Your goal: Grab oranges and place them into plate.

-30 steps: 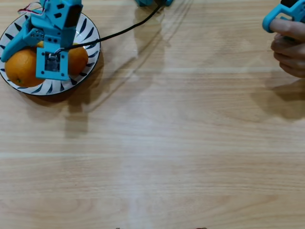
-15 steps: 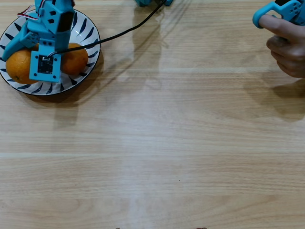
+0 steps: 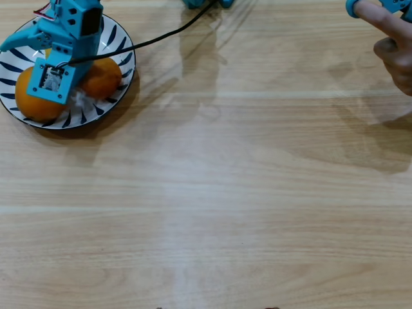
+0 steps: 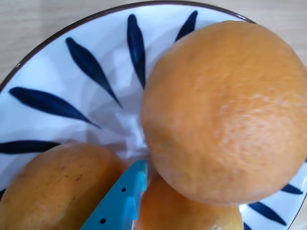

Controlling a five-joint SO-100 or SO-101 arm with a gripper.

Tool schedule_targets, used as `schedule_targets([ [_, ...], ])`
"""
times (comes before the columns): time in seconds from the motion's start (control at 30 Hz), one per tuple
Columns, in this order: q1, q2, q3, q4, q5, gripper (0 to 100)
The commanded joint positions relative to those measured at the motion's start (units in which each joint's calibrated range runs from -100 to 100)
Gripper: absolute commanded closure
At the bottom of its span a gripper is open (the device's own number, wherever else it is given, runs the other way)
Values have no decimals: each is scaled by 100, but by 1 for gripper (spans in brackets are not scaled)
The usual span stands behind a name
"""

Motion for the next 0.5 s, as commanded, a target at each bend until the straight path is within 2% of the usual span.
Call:
schedule_targets([
  [0.0,-50,-376,-408,158,-54,50],
  [0.1,-155,-554,-608,158,-7,54],
  [0.2,-300,-943,-789,166,155,63],
  [0.43,-993,-2253,-635,373,730,98],
  [0.47,-1122,-2439,-517,476,861,99],
])
